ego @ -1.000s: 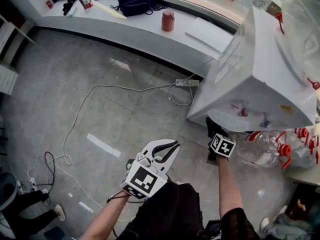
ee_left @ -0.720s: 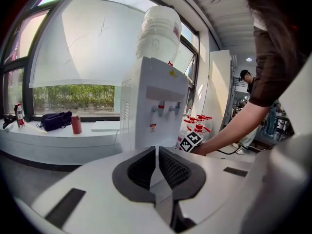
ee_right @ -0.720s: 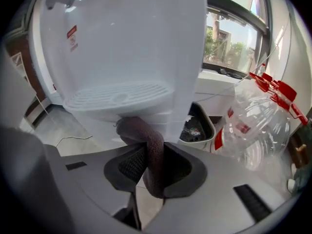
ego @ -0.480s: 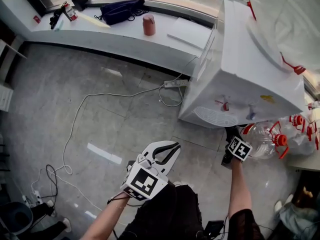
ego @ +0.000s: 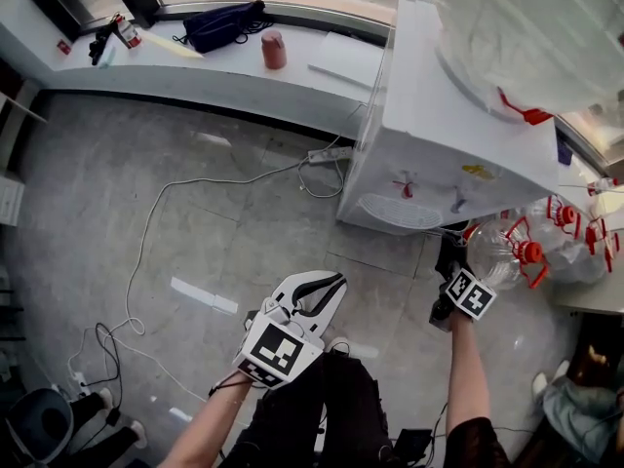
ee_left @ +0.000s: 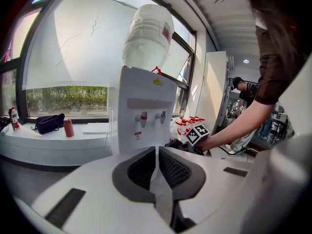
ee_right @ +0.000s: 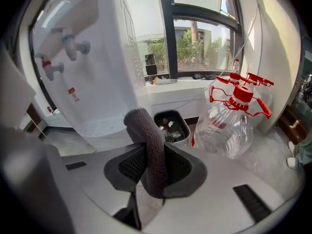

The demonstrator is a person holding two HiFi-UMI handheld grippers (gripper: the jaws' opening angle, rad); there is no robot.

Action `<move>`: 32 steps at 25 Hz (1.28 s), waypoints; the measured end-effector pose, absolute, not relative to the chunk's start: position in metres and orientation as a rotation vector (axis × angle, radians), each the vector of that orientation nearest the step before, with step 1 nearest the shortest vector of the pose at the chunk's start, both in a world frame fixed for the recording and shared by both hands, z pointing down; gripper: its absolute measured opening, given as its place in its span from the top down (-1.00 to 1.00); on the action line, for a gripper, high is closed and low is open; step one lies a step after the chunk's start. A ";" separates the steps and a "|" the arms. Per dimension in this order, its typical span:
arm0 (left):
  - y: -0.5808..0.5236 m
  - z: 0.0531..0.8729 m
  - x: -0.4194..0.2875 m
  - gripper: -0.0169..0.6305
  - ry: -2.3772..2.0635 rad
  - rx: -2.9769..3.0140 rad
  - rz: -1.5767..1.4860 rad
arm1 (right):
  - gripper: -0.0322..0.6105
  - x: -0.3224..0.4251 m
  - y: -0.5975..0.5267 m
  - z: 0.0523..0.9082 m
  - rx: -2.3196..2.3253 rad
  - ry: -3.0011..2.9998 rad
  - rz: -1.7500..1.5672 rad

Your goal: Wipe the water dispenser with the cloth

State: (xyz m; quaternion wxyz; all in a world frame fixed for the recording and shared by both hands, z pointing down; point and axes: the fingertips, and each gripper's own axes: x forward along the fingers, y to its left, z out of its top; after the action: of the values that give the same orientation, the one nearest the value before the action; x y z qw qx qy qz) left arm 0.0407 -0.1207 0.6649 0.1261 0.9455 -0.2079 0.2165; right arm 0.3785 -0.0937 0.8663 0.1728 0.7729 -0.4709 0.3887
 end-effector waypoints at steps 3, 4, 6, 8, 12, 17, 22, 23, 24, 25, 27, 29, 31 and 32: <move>-0.110 0.636 0.051 0.89 -0.594 2.743 0.618 | 0.58 0.359 -0.081 0.822 2.166 -1.447 1.119; -0.106 0.624 0.055 0.89 -0.588 2.742 0.614 | 0.58 0.351 -0.076 0.807 2.151 -1.491 1.135; -0.096 0.601 0.063 0.89 -0.579 2.742 0.604 | 0.58 0.338 -0.064 0.775 2.118 -1.576 1.174; -0.086 0.576 0.072 0.89 -0.574 2.746 0.590 | 0.58 0.328 -0.051 0.736 2.099 -1.636 1.186; -0.069 0.533 0.088 0.89 -0.572 2.760 0.567 | 0.58 0.311 -0.028 0.653 2.086 -1.749 1.189; -0.054 0.491 0.098 0.89 -0.579 2.758 0.541 | 0.58 0.295 -0.007 0.564 2.106 -1.858 1.186; -0.040 0.449 0.089 0.89 -0.646 2.763 0.532 | 0.58 0.277 0.017 0.491 2.123 -1.928 1.169; -0.035 0.441 0.086 0.89 -0.658 2.762 0.531 | 0.58 0.271 0.023 0.478 2.119 -1.944 1.163; -0.030 0.434 0.082 0.89 -0.669 2.760 0.529 | 0.58 0.266 0.030 0.466 2.110 -1.963 1.153; -0.024 0.427 0.077 0.89 -0.681 2.759 0.529 | 0.58 0.260 0.036 0.454 2.099 -1.984 1.141; -0.015 0.414 0.068 0.89 -0.707 2.761 0.536 | 0.58 0.250 0.049 0.433 2.076 -2.025 1.115; -0.007 0.401 0.061 0.89 -0.732 2.763 0.537 | 0.58 0.243 0.061 0.414 2.071 -2.061 1.094; 0.001 0.387 0.057 0.89 -0.748 2.762 0.519 | 0.58 0.241 0.071 0.399 2.086 -2.091 1.081; 0.005 0.381 0.056 0.89 -0.752 2.760 0.507 | 0.58 0.241 0.075 0.394 2.097 -2.104 1.074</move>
State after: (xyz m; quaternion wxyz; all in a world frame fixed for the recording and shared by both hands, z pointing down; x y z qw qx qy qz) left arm 0.0562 0.0053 0.3808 0.1178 0.9434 -0.2570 0.1732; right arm 0.2405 0.0749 0.3938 -0.0086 0.6638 -0.6662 0.3399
